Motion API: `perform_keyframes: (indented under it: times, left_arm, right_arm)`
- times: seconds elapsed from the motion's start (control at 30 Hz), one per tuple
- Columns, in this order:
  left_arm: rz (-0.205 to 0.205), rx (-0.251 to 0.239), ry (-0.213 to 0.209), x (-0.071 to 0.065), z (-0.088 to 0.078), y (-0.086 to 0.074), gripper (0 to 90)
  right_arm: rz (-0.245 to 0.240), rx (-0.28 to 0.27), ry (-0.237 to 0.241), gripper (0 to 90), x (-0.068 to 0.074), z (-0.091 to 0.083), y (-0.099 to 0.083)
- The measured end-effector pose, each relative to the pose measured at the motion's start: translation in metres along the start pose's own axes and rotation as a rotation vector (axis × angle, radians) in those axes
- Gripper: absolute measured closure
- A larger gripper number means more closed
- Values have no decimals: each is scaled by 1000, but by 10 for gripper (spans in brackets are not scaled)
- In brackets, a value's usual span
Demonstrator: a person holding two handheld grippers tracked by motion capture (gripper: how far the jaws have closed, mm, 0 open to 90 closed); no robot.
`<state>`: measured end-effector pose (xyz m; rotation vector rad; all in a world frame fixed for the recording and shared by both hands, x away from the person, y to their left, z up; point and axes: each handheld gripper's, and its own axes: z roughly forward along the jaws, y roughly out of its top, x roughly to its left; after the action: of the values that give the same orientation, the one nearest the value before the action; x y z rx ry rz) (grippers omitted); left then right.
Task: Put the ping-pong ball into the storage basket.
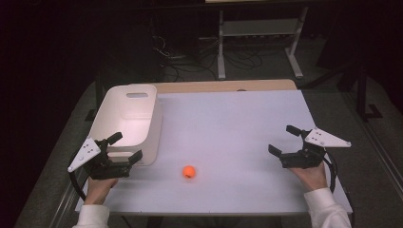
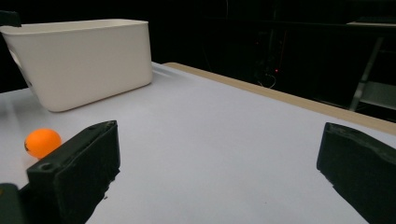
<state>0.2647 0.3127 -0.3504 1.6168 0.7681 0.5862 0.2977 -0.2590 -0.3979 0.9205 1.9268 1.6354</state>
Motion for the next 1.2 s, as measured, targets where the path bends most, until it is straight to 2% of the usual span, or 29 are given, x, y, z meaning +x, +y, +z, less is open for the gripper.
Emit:
perform_keyframes:
  times: [0.17,0.3,0.43,0.67,0.7,0.73,0.77,0.8,0.93,1.0,1.17,1.2]
  left_arm:
    - [3,7,-7,-1,2,2,0]
    - [5,2,-19,-2,3,5,0]
    - [33,23,-34,-5,5,11,0]
    - [46,33,-42,-7,8,21,0]
    - [53,37,-44,-7,8,23,0]
    - [76,46,-45,-6,9,25,0]
    - [56,44,-48,-8,10,25,0]
    - [69,49,-50,-7,11,27,0]
    - [70,54,-58,-9,13,30,0]
    - [79,59,-61,-10,14,32,0]
    - [98,80,-75,-13,19,39,0]
    - [125,82,-79,-12,20,40,0]
  right_arm:
    - [2,20,3,0,1,1,-1]
    - [-1,13,-3,0,1,0,-1]
    - [-3,9,-4,0,1,-1,0]
    - [5,21,-4,0,2,-1,-1]
    - [4,23,-2,0,1,-1,-1]
    - [10,27,-1,0,2,-1,-1]
    - [4,26,1,0,2,0,-1]
    - [-2,24,0,0,1,0,-1]
    - [1,24,0,0,1,0,-1]
    - [14,31,1,0,2,-1,-1]
    - [-3,28,1,0,1,0,-1]
    - [-5,29,1,0,1,0,-1]
